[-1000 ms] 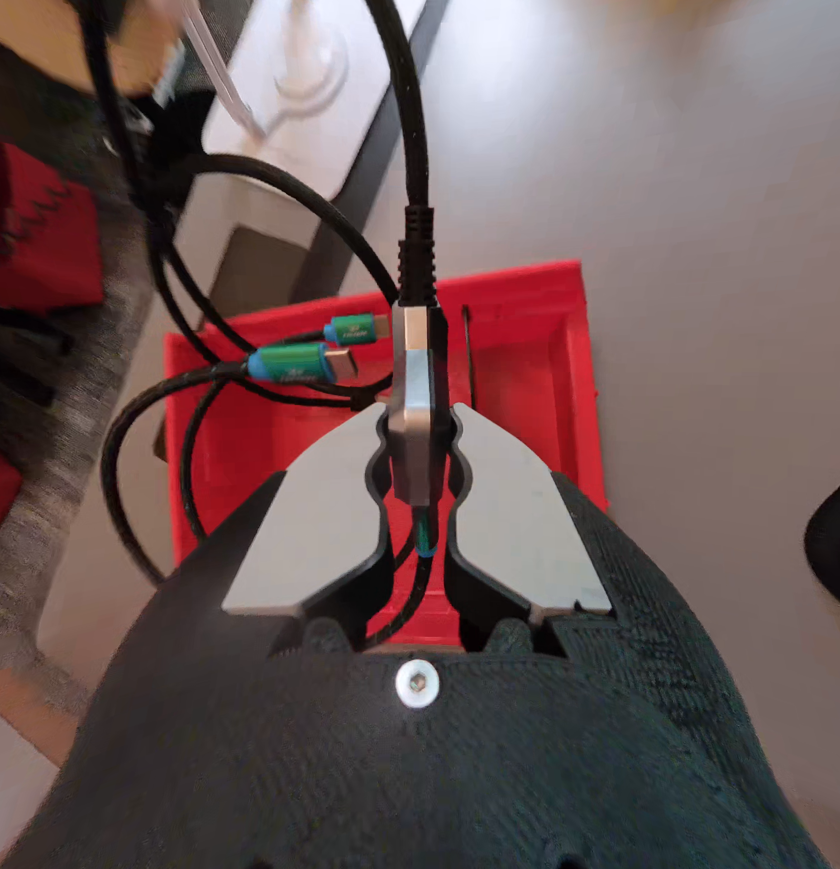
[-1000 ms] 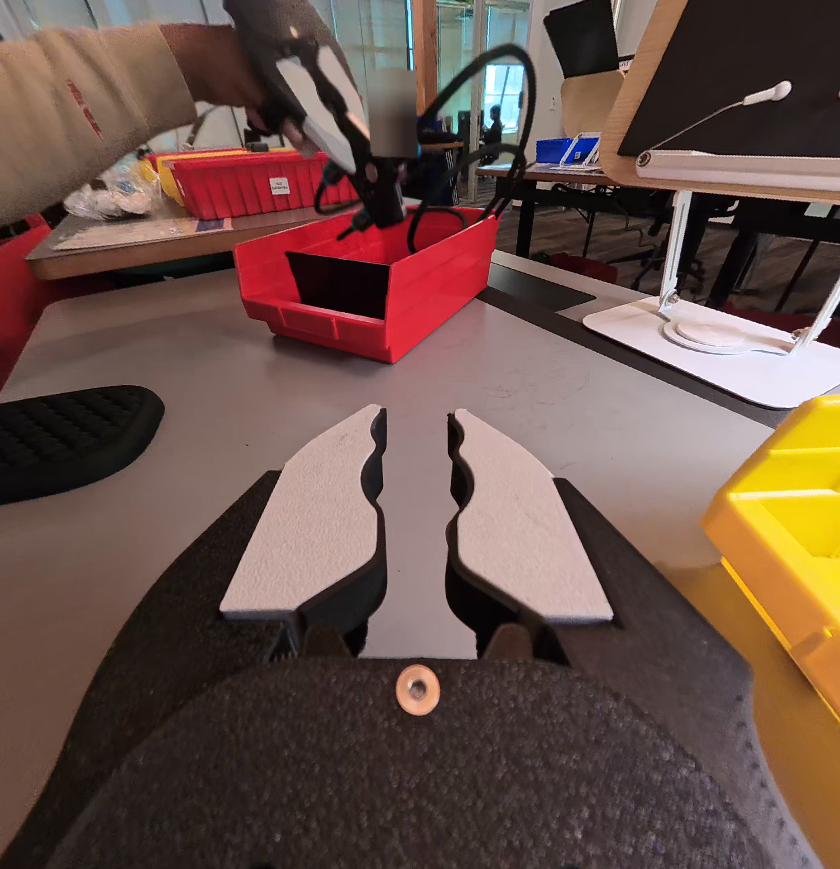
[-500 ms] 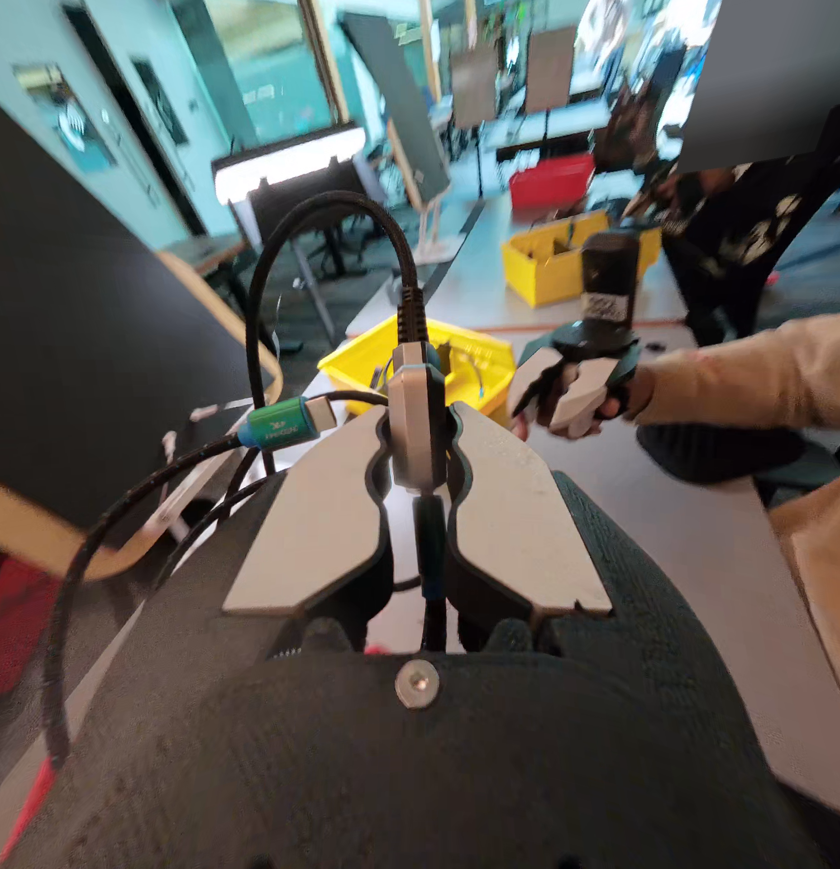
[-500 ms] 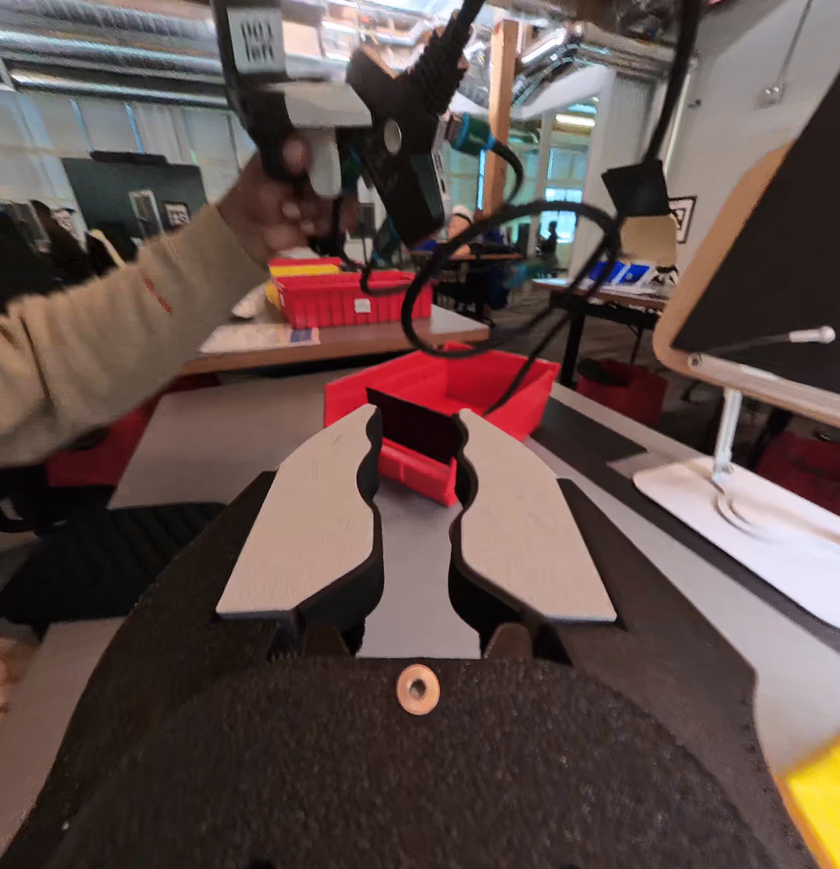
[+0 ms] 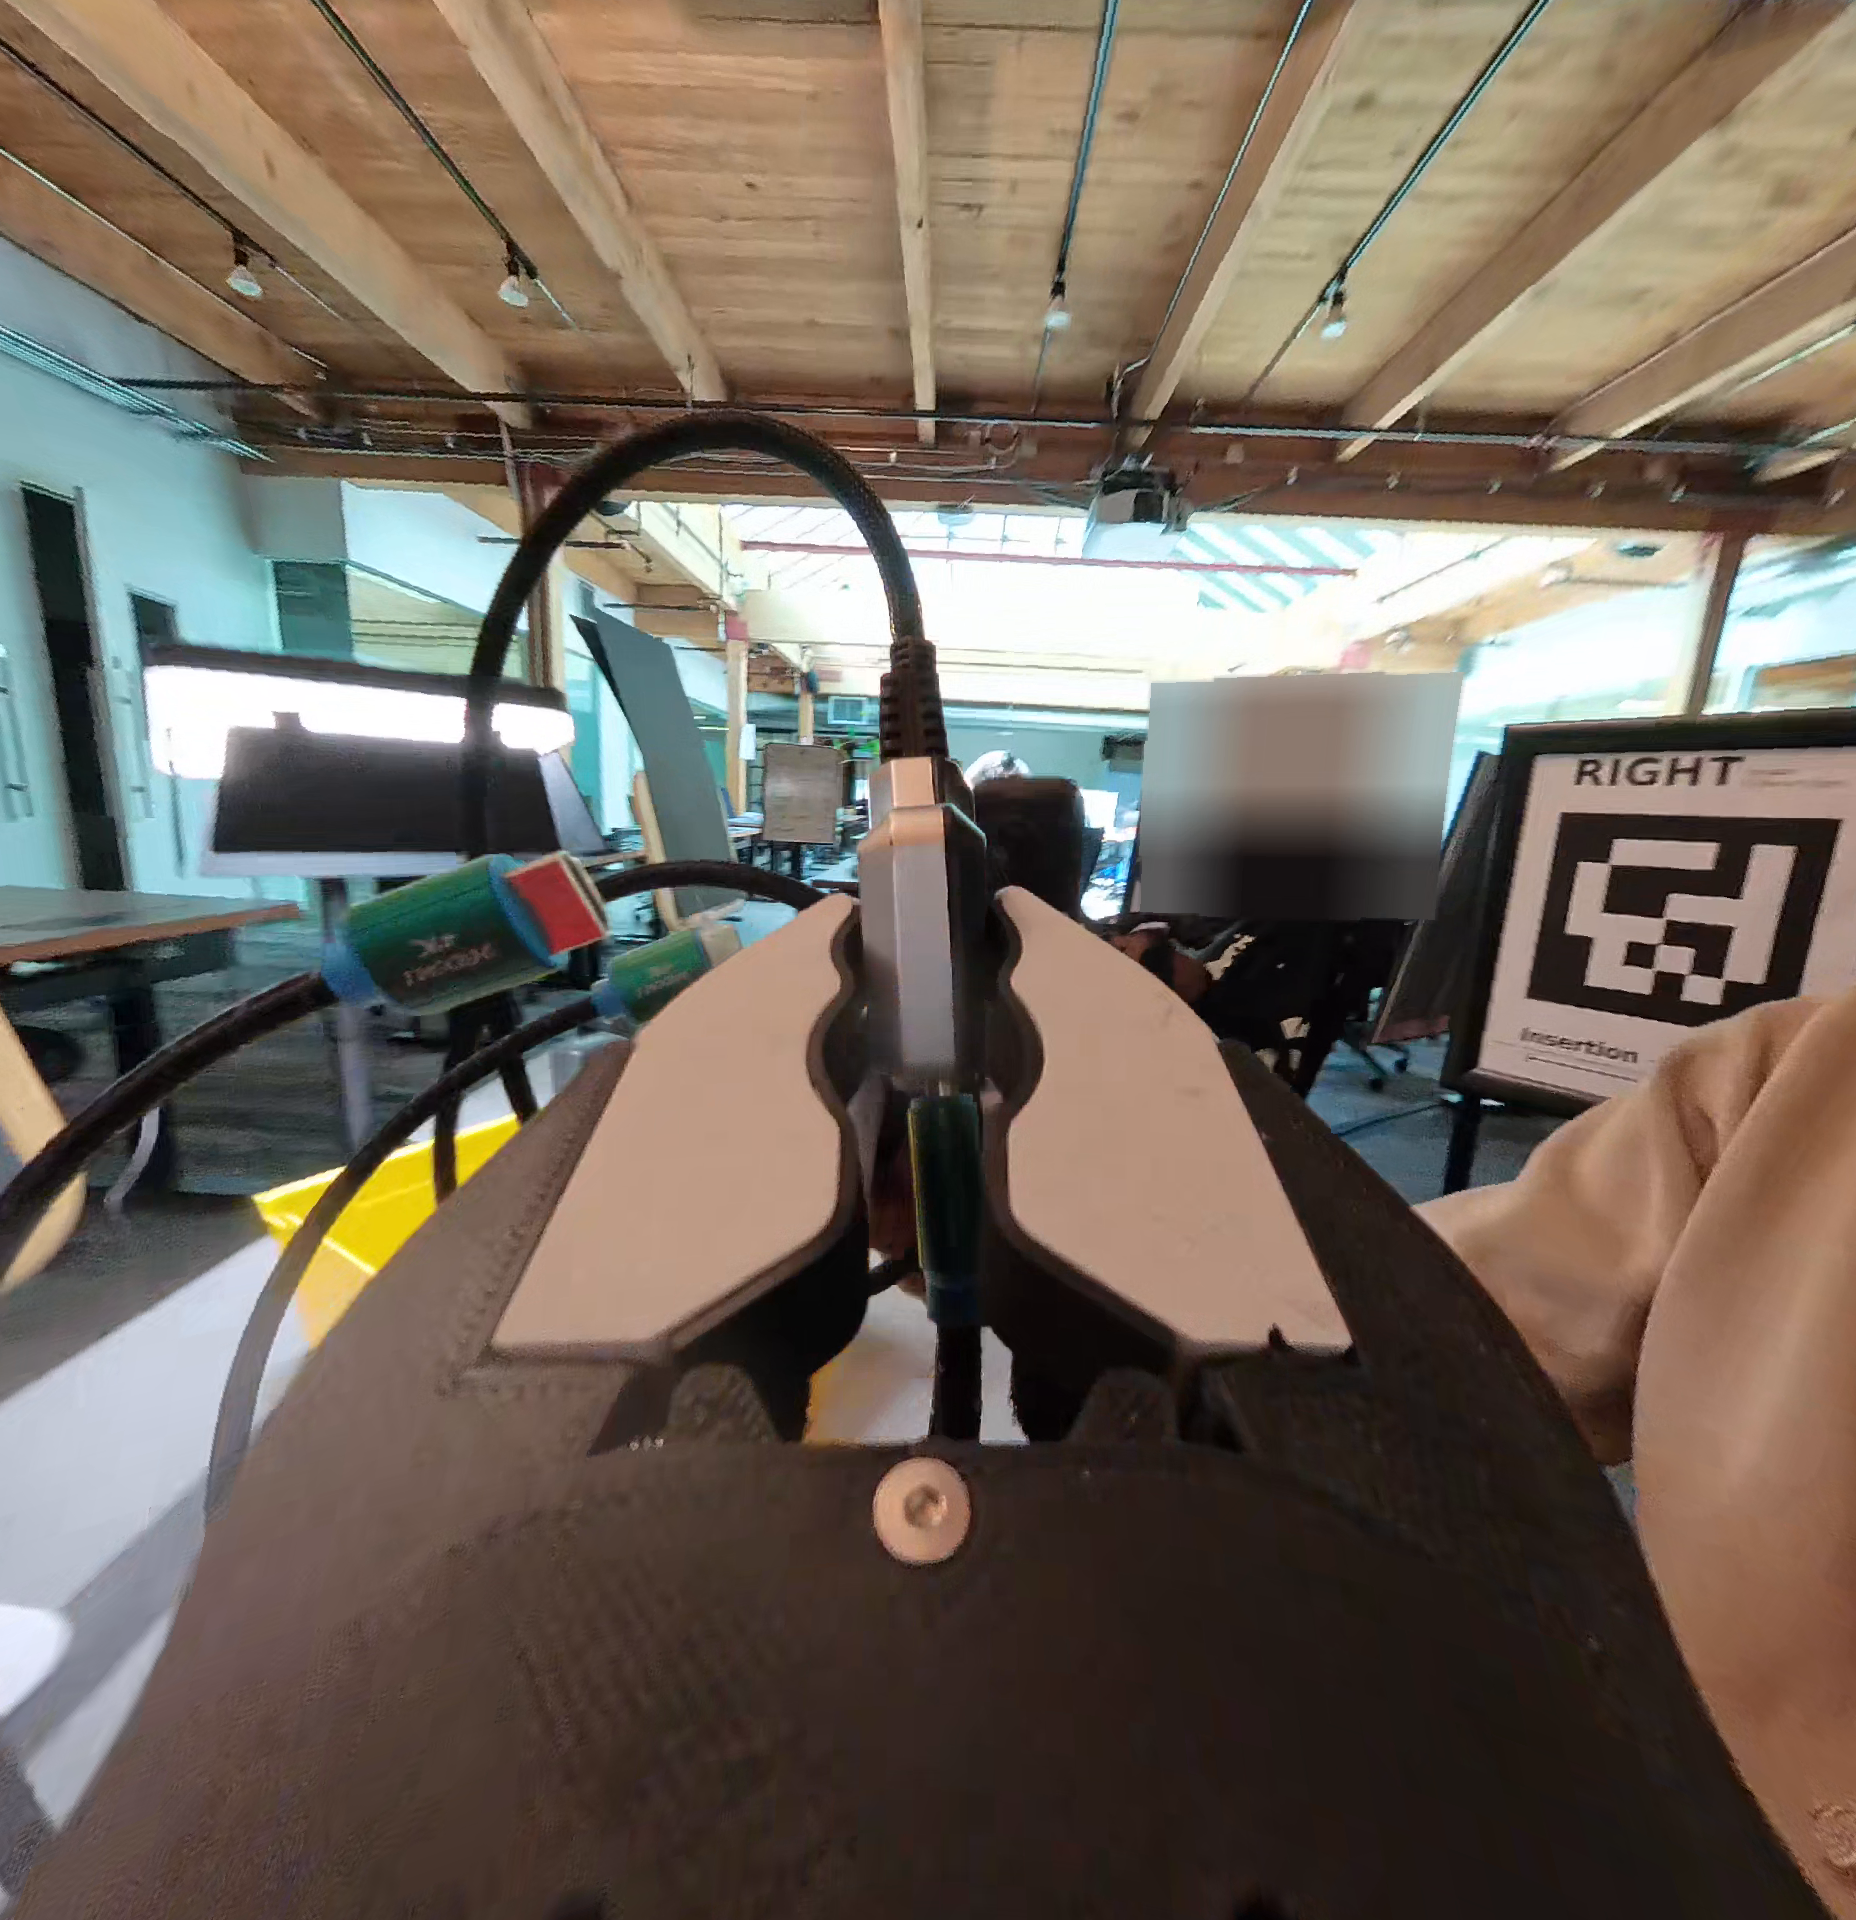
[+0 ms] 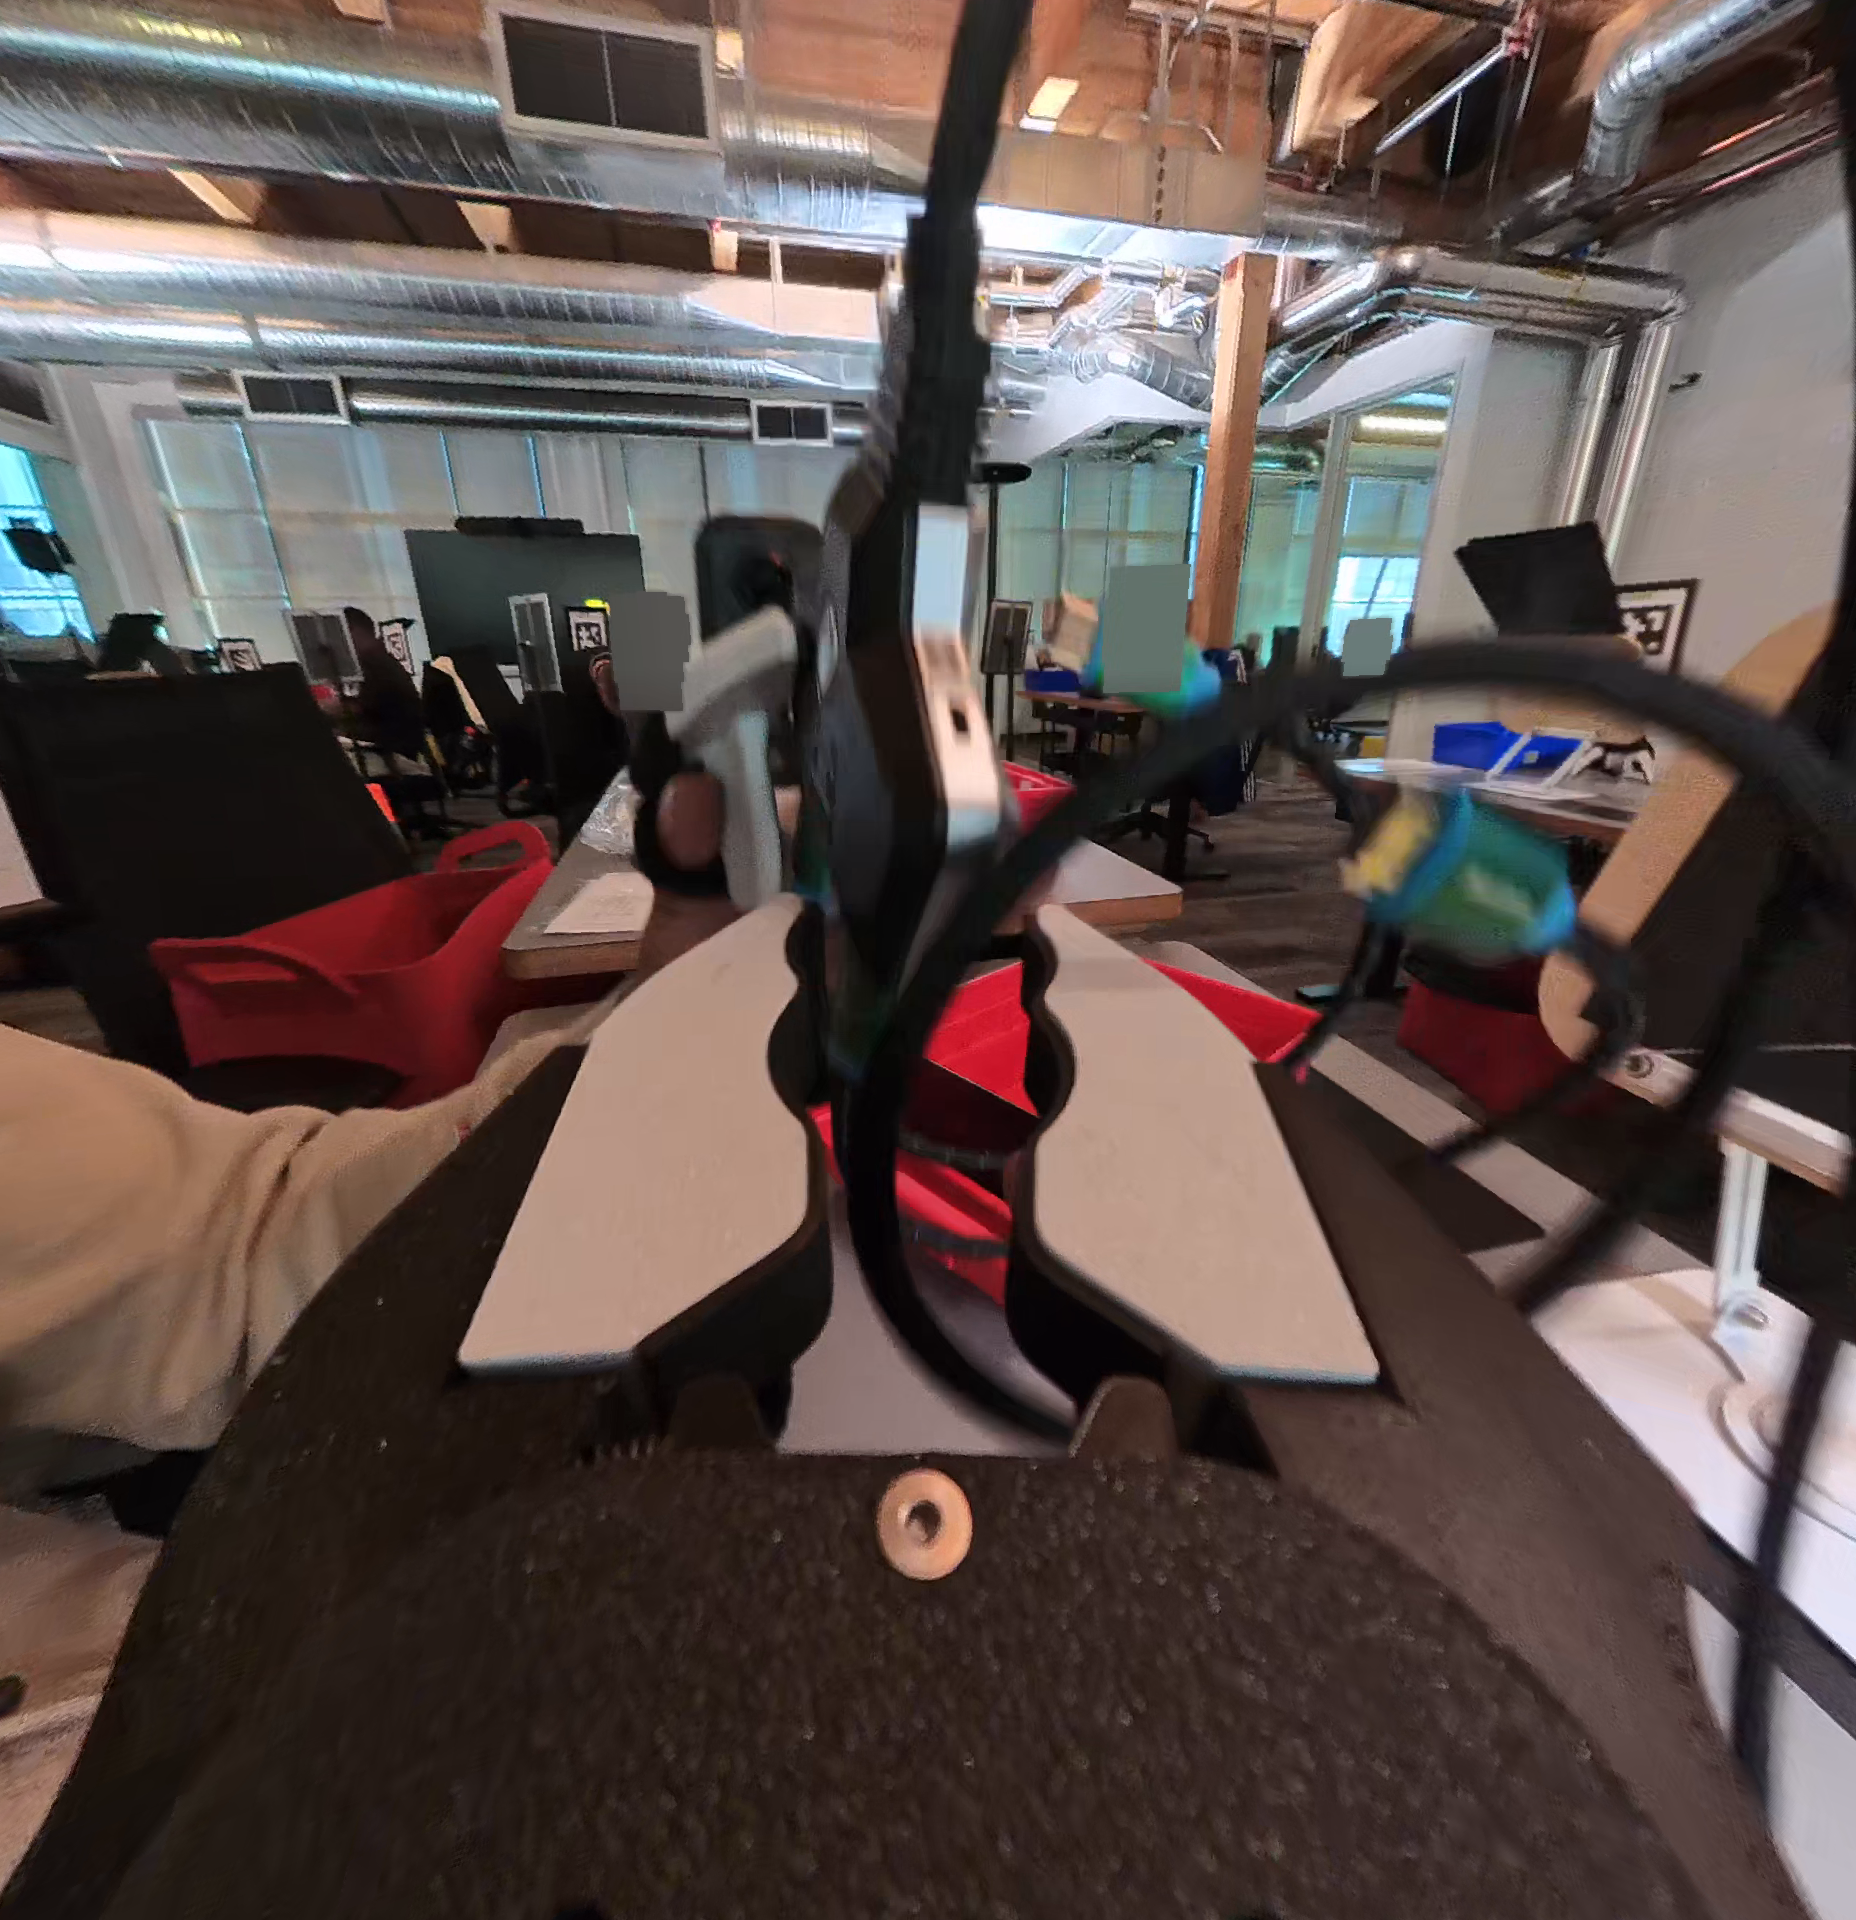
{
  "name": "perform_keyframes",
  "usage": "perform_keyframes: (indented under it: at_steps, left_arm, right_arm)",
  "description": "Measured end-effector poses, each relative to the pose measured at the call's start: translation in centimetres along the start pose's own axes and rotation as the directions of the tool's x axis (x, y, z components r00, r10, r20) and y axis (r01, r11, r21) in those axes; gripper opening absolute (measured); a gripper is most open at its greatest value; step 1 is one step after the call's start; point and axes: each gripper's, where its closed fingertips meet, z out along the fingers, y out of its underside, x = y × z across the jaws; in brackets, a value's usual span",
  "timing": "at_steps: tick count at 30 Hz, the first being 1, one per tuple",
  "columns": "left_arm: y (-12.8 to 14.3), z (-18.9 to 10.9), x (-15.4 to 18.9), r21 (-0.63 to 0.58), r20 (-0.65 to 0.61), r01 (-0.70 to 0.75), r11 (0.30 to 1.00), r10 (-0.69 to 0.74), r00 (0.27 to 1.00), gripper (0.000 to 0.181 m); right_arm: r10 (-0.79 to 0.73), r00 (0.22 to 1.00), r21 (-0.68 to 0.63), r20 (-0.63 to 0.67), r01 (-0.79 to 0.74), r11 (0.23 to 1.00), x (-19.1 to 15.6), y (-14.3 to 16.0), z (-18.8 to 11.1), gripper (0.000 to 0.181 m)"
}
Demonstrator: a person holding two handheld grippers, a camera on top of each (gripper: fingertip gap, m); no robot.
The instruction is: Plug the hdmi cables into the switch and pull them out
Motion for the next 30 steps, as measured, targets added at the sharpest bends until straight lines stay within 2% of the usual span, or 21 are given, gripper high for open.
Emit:
perform_keyframes:
  at_steps: [2, 4, 6, 8, 11, 14, 16, 18, 21, 24, 27, 30]
  left_arm:
    - [1.7, 0.1, -0.7, 0.030, -0.021, 0.071, 0.997, -0.070, 0.997, 0.021]
    - [2.8, 0.1, -1.4, 0.001, -0.045, 0.143, 0.990, -0.143, 0.989, 0.022]
    - [4.5, -0.2, -1.7, -0.113, -0.038, 0.159, 0.981, -0.164, 0.986, 0.022]
    - [6.8, -1.0, -2.2, -0.278, 0.010, 0.110, 0.954, -0.111, 0.994, 0.026]
    - [10.4, -2.4, -1.9, -0.539, 0.002, -0.056, 0.840, 0.068, 0.998, 0.028]
    - [13.6, -3.1, -0.4, -0.704, -0.079, -0.156, 0.693, 0.142, 0.987, 0.037]
    - [16.1, -3.4, -0.3, -0.786, -0.115, -0.200, 0.585, 0.180, 0.977, 0.040]
    - [18.0, -3.1, 0.3, -0.806, -0.169, -0.231, 0.545, 0.161, 0.972, 0.046]
    - [18.8, -2.7, 1.3, -0.802, -0.199, -0.203, 0.562, 0.070, 0.978, 0.030]
    - [18.3, -1.7, 0.3, -0.764, -0.134, -0.136, 0.630, 0.051, 0.990, 0.026]
    - [17.2, -1.5, -1.1, -0.705, -0.067, -0.072, 0.706, 0.034, 0.997, 0.025]
    - [14.4, -1.1, -2.5, -0.571, 0.018, 0.024, 0.821, -0.017, 1.000, 0.025]
  right_arm:
    - [-0.009, 1.000, -0.030, 0.006, 0.009, 1.000, 0.2, 0.4, -0.4, 0.029]
    - [-0.013, 0.999, -0.063, 0.036, 0.016, 0.998, 0.5, 1.1, -1.0, 0.025]
    - [-0.013, 0.998, -0.147, 0.065, 0.023, 0.989, 0.7, 2.1, -1.6, 0.024]
    - [-0.044, 0.996, -0.300, 0.079, 0.066, 0.952, 1.0, 3.9, -2.6, 0.023]
    - [-0.142, 0.979, -0.490, 0.144, 0.196, 0.850, 0.7, 6.6, -4.6, 0.023]
    - [-0.176, 0.966, -0.658, 0.190, 0.258, 0.707, 0.6, 9.9, -6.0, 0.022]
    - [-0.148, 0.956, -0.678, 0.255, 0.286, 0.677, -0.6, 11.1, -5.9, 0.022]
    - [-0.088, 0.946, -0.665, 0.312, 0.284, 0.691, -2.0, 11.4, -5.5, 0.023]
    - [-0.090, 0.942, -0.680, 0.323, 0.297, 0.670, -2.0, 11.8, -5.9, 0.023]
    - [-0.191, 0.953, -0.658, 0.234, 0.300, 0.691, 0.0, 10.5, -5.9, 0.028]
    - [-0.298, 0.952, -0.549, 0.077, 0.290, 0.784, 2.2, 6.8, -5.4, 0.033]
    - [-0.315, 0.947, -0.338, -0.062, 0.277, 0.899, 2.8, 1.6, -5.4, 0.026]
